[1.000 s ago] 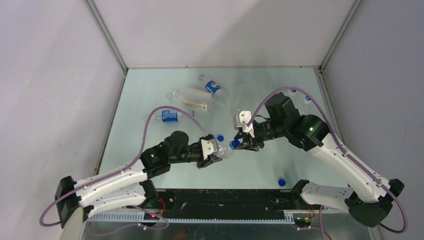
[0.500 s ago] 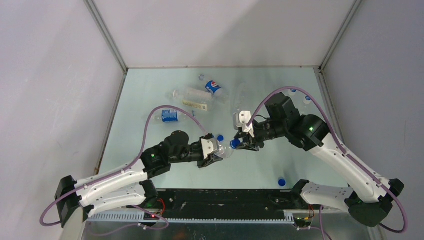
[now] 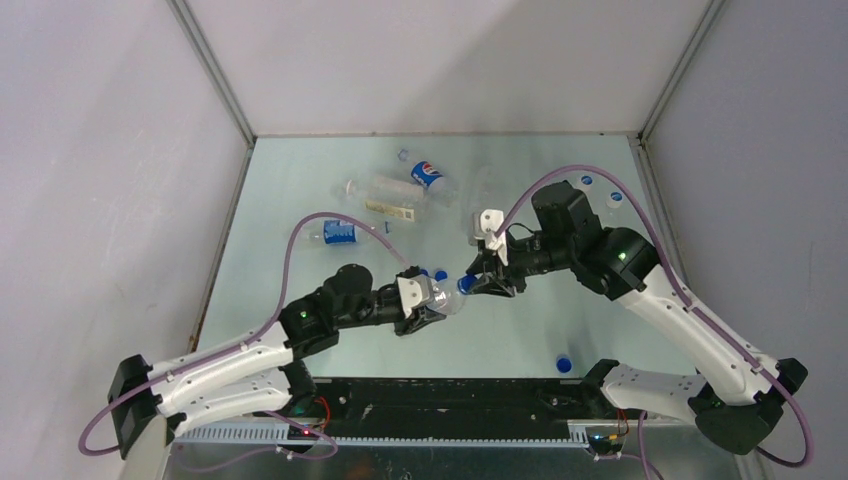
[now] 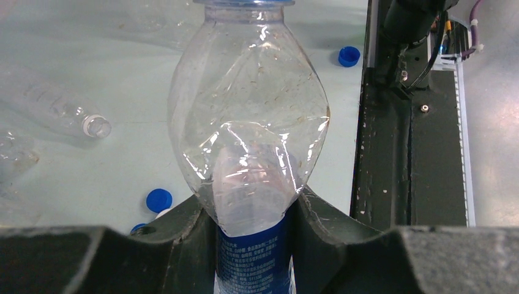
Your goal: Screw on the bottle caps
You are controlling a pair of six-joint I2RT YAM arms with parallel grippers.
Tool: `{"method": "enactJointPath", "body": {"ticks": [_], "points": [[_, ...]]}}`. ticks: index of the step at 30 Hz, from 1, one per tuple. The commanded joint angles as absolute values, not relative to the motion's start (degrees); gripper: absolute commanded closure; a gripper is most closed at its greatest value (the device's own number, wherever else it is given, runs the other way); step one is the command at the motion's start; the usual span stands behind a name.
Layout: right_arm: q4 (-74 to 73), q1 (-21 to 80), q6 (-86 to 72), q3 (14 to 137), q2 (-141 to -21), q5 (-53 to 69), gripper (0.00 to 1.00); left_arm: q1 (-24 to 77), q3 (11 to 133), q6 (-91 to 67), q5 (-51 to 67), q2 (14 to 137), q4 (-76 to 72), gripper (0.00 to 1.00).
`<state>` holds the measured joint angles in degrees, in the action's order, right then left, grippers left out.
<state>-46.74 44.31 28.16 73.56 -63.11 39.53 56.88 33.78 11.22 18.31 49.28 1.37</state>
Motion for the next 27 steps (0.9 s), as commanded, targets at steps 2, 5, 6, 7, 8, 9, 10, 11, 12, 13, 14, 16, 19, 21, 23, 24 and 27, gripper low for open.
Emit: {"method": "enactJointPath", "body": {"ticks": [2, 5, 6, 7, 8, 9, 10, 11, 12, 13, 14, 16, 19, 21, 23, 24, 27], "points": [[-42.6, 44.0, 15.6, 71.5, -63.7, 44.9, 0.84, 56.2, 32.8, 10.6, 15.1, 46.2, -12.0, 0.79], [-41.6, 43.9, 11.8, 71.5, -64.3, 43.7, 0.89, 56.2, 32.7, 11.8, 13.7, 45.8, -12.2, 0.79], [-41.5, 44.0, 10.2, 71.5, -64.4, 43.3, 0.90, 56.2, 32.8, 12.3, 13.5, 45.7, -12.3, 0.79], [-41.3, 44.1, 9.4, 71.5, -64.6, 43.2, 0.91, 56.2, 32.8, 12.7, 12.9, 45.5, -12.4, 0.79], [-41.2, 44.1, 7.9, 71.5, -64.6, 43.1, 0.91, 56.2, 32.7, 12.9, 12.6, 45.5, -12.8, 0.79], [-41.0, 44.2, 7.3, 71.5, -64.7, 42.8, 0.92, 56.2, 32.7, 13.1, 12.1, 45.5, -13.1, 0.79], [-40.9, 44.3, 5.7, 71.5, -64.8, 42.4, 0.92, 56.3, 32.6, 13.2, 12.0, 45.4, -13.7, 0.79], [-40.6, 44.5, 4.9, 71.5, -64.9, 41.4, 0.93, 56.3, 32.7, 13.4, 11.3, 45.4, -14.3, 0.79], [-40.4, 44.6, 3.2, 71.5, -64.9, 40.9, 0.94, 56.5, 32.6, 13.4, 10.9, 45.4, -14.6, 0.79], [-40.1, 44.9, 2.5, 71.5, -65.0, 39.8, 0.94, 56.6, 32.6, 13.5, 9.7, 45.5, -15.4, 0.78], [-40.0, 45.0, 0.9, 71.5, -65.1, 39.2, 0.94, 56.9, 32.5, 13.5, 8.3, 45.5, -15.9, 0.78], [-40.0, 45.6, -0.8, 71.5, -65.3, 37.3, 0.95, 57.4, 32.2, 13.5, 6.2, 45.5, -17.7, 0.78], [-40.0, 46.9, -2.6, 71.5, -65.6, 34.4, 0.95, 58.0, 31.6, 12.4, 2.7, 45.5, -21.2, 0.78], [-39.6, 47.8, -3.0, 71.5, -65.6, 33.0, 0.95, 58.1, 32.0, 11.3, 0.6, 45.8, -21.8, 0.78], [-39.2, 48.8, -2.6, 71.5, -65.6, 32.3, 0.95, 58.1, 32.9, 10.6, 0.3, 46.3, -21.0, 0.78], [-39.0, 49.3, -2.3, 71.5, -65.6, 31.9, 0.94, 58.1, 33.3, 9.8, -0.6, 46.6, -20.1, 0.78], [-38.9, 49.5, -1.0, 71.5, -65.8, 31.4, 0.94, 58.1, 34.3, 7.8, -1.7, 47.1, -19.3, 0.78]]}}
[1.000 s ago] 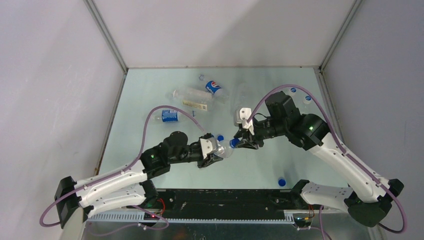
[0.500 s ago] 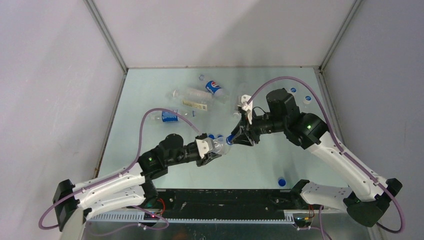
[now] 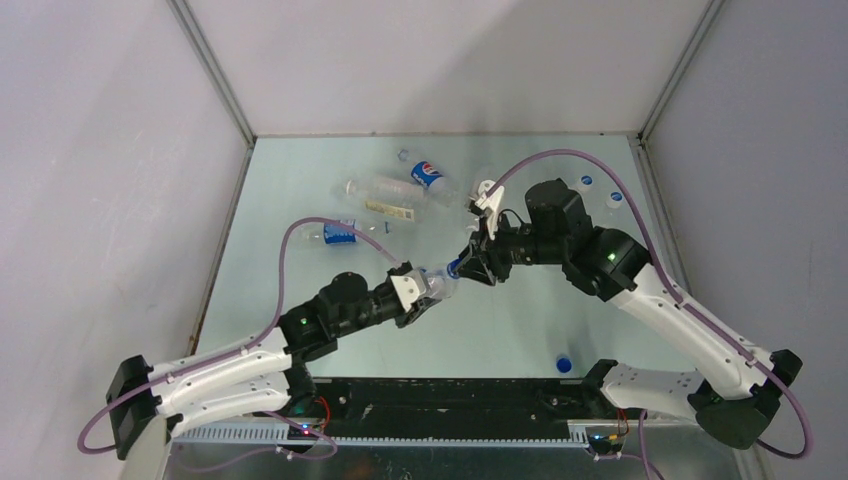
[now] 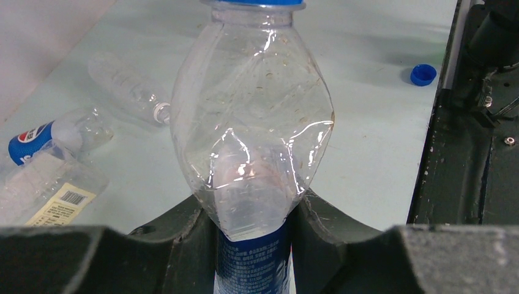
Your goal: Screw on the bottle caps
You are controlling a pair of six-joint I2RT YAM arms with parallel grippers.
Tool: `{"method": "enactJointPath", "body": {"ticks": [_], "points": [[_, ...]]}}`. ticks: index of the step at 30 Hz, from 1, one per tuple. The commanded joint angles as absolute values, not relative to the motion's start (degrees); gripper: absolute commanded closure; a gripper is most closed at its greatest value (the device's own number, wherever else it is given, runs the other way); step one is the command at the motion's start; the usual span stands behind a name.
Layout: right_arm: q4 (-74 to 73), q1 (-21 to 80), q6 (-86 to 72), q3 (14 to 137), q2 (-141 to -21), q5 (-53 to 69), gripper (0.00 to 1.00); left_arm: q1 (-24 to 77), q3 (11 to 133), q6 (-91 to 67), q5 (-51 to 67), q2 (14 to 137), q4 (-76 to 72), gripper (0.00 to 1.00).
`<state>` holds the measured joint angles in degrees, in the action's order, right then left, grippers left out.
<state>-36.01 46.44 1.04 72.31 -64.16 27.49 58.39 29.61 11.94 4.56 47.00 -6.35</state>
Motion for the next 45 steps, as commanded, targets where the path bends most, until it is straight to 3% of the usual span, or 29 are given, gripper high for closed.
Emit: {"method": "enactJointPath", "body": {"ticks": [1, 12, 26, 34, 42, 45], "points": [[-39.0, 49.6, -0.6, 71.5, -65.9, 31.8, 0.94, 58.1, 34.3, 6.8, -1.6, 47.2, -19.4, 0.78], [-39.2, 50.0, -4.8, 71.5, -67.3, 29.6, 0.95, 59.0, 34.7, 8.3, -4.1, 47.7, -19.5, 0.78], [-37.3, 55.8, -26.9, 71.5, -69.9, 9.0, 0.93, 63.0, 32.6, 9.3, -20.2, 50.0, -31.1, 0.78], [-36.7, 56.4, -37.3, 70.9, -69.9, 3.3, 0.92, 65.4, 31.4, 11.4, -24.6, 51.9, -34.5, 0.79], [-36.3, 57.0, -38.9, 70.9, -68.7, 0.0, 0.84, 65.9, 31.0, 11.1, -27.3, 53.0, -33.4, 0.78], [-36.0, 57.0, -38.6, 70.9, -68.2, -0.8, 0.72, 65.9, 31.2, 10.6, -27.6, 53.2, -32.1, 0.78]]}}
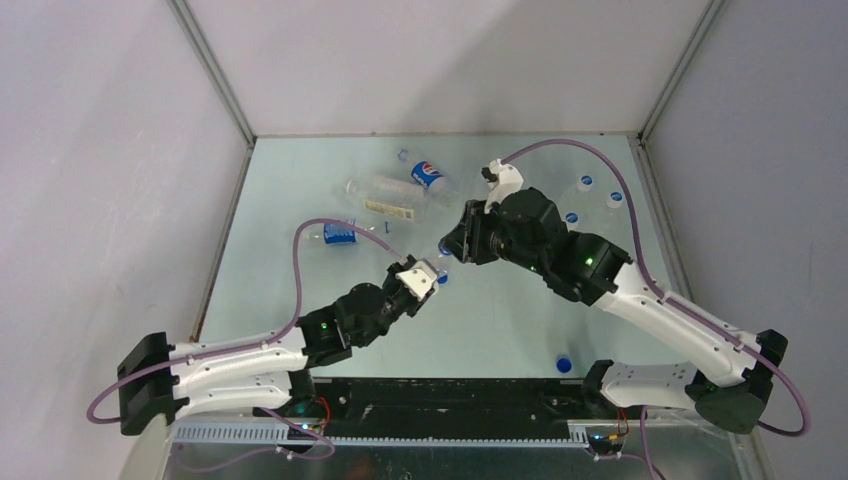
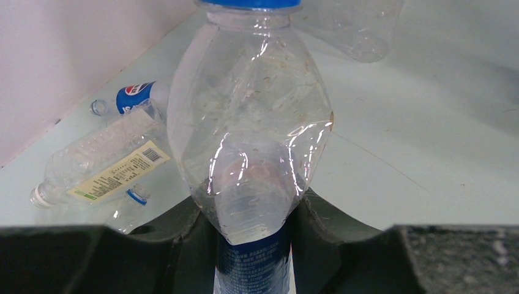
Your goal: Screw on the bottle caps
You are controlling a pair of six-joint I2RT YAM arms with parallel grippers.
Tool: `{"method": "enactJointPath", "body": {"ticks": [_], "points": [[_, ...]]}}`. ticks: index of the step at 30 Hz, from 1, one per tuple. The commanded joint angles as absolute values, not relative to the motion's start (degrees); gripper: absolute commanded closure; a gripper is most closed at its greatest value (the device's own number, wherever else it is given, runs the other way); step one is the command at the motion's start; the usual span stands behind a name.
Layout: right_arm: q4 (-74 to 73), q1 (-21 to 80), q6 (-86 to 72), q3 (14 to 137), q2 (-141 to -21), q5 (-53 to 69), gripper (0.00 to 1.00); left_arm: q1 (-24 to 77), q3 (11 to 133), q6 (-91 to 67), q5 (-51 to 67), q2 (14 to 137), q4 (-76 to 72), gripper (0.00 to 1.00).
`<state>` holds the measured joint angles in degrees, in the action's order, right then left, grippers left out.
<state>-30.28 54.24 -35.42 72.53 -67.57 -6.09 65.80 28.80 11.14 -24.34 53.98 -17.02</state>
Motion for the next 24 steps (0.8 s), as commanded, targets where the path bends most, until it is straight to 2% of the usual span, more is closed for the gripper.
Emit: {"method": "enactJointPath", "body": {"ticks": [1, 5, 11, 16, 22, 24], "points": [[-35.6, 57.0, -38.3, 70.9, -68.0, -1.5, 0.65, 65.9, 31.2, 10.3, -27.7, 53.2, -31.3, 0.78], [-33.4, 57.0, -36.2, 70.9, -66.0, -2.4, 0.43, 65.9, 31.2, 9.2, -29.0, 53.2, -29.0, 0.78], [-31.4, 57.0, -30.0, 70.9, -61.3, -2.5, 0.26, 65.8, 31.2, 8.2, -29.8, 53.4, -25.8, 0.78], [-33.3, 54.6, -20.0, 70.9, -57.8, 3.4, 0.22, 64.1, 31.5, 6.3, -25.2, 52.5, -21.2, 0.78], [-40.2, 46.2, 2.4, 70.9, -53.2, 27.2, 0.23, 57.0, 34.4, 5.2, -0.8, 48.6, -9.6, 0.77], [-42.3, 45.1, 11.0, 70.9, -52.0, 30.7, 0.23, 54.7, 36.0, 6.5, 8.1, 48.5, -5.1, 0.77]]}}
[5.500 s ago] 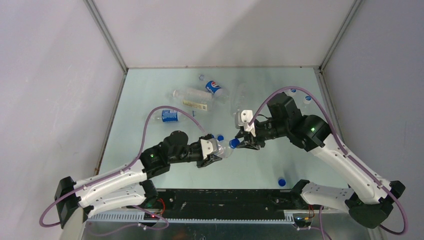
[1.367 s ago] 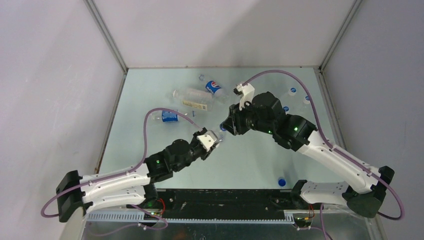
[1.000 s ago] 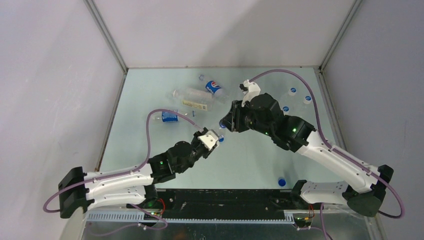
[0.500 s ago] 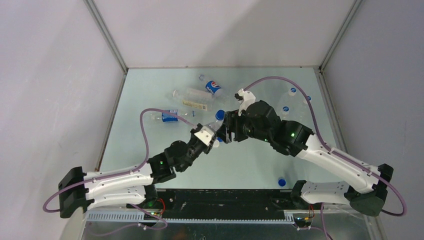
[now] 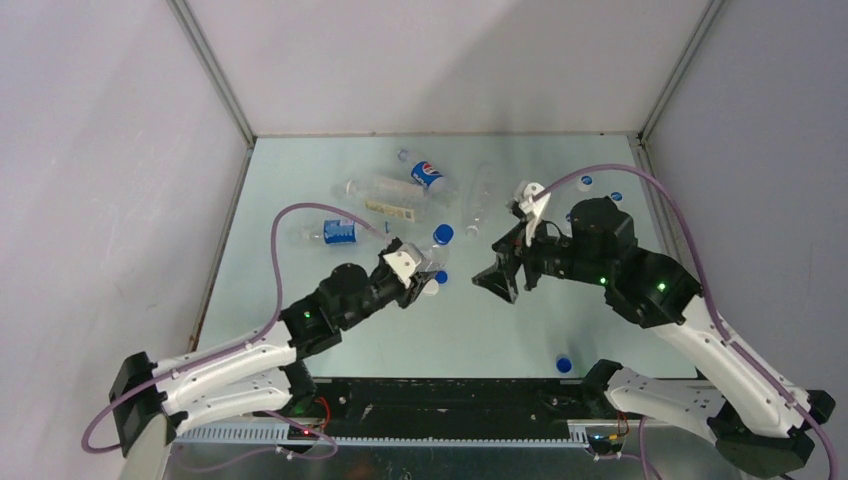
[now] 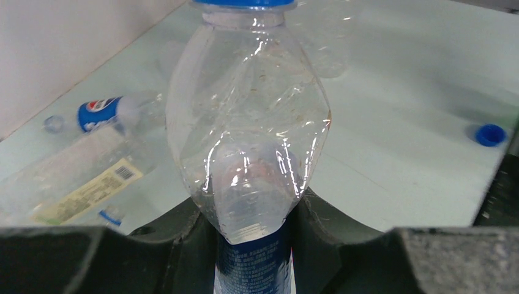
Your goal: Screw on the bottle caps
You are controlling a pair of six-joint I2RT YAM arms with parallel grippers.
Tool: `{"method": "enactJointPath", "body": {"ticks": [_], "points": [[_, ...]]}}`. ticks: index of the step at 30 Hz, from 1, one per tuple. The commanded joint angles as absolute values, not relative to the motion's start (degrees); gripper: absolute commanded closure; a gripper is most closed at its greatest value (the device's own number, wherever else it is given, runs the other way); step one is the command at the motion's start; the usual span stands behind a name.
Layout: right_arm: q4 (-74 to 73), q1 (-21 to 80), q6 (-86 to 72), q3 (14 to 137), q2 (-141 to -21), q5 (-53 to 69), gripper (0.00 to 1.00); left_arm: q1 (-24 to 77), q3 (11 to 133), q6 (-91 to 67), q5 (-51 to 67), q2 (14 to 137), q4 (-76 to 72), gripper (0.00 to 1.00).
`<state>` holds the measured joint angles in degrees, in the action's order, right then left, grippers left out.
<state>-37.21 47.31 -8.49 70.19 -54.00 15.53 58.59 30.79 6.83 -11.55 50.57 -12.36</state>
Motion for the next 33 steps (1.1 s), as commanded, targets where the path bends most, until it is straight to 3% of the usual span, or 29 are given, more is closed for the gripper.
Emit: {"method": "enactJointPath", "body": {"ticks": [1, 10, 33], "points": [[-43.0, 44.8, 16.5, 70.9, -51.4, 31.4, 0.23, 54.1, 36.7, 7.7, 13.0, 48.7, -1.9, 0.77], [-54.2, 44.6, 37.8, 78.5, -56.6, 33.5, 0.26, 52.0, 43.2, 15.9, 29.3, 52.2, 13.5, 0.77], [-55.7, 47.2, 43.9, 80.2, -63.0, 38.4, 0.43, 52.1, 45.4, 17.2, 32.5, 54.1, 14.0, 0.78]]}}
